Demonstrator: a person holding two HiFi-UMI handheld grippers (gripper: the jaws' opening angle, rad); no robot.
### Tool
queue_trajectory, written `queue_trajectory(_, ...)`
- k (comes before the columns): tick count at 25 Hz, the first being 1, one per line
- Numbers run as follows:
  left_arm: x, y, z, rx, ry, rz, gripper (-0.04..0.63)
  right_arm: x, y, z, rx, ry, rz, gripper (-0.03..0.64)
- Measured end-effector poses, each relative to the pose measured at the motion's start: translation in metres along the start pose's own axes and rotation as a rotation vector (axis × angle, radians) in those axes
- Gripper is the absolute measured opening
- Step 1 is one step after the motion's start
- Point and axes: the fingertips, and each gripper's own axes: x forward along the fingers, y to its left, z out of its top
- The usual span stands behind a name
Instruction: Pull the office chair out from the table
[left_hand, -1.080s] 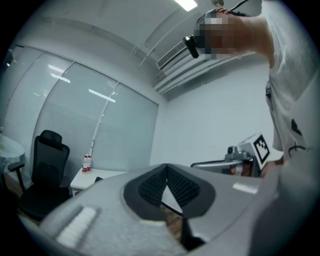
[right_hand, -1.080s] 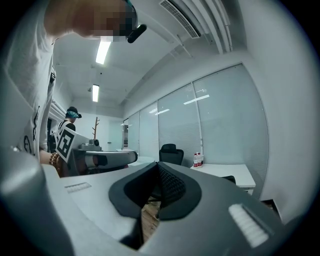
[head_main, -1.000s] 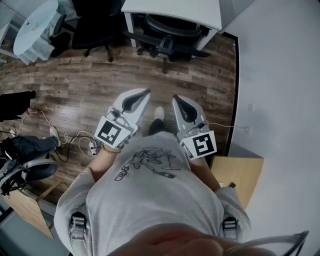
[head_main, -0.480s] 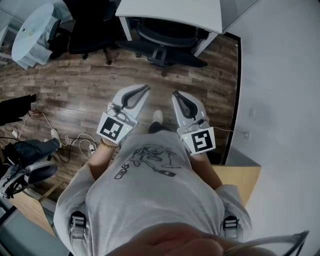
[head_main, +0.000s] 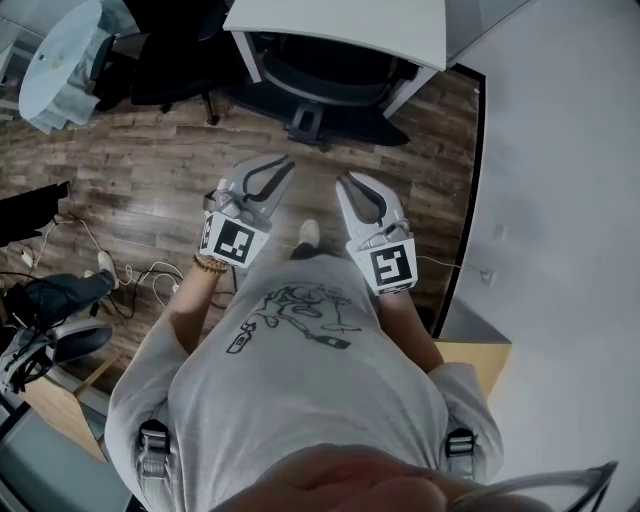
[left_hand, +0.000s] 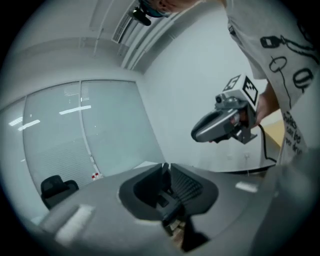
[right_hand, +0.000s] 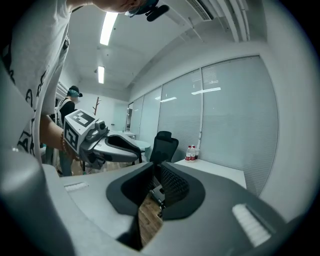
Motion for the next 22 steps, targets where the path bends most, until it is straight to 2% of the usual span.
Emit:
queue_trajectory(7, 0.038, 0.02, -0.042, 0.134, 0.13, -0.061, 0.089, 0.03, -0.029, -0.026, -0.078, 0.096, 0.038, 0.072)
queue_trajectory(11, 0.059, 0.034, -0.075, 0.22, 0.21, -0.114, 0.094, 0.053, -0.041, -0.044, -0.21, 0.152, 0.063, 0.084)
queue_trajectory(16, 0.078, 0.044, -0.116, 0.252, 0.308, -0.177, 0.098, 0.08, -0.049, -0.074, -0.288, 0.235, 0.108, 0.098)
queue_trajectory(22, 0.101, 0.057, -0.157, 0.346, 0.401, -0.243, 0.116, 0.109, -0.065, -0.112, -0.364, 0.333, 0.156, 0.12)
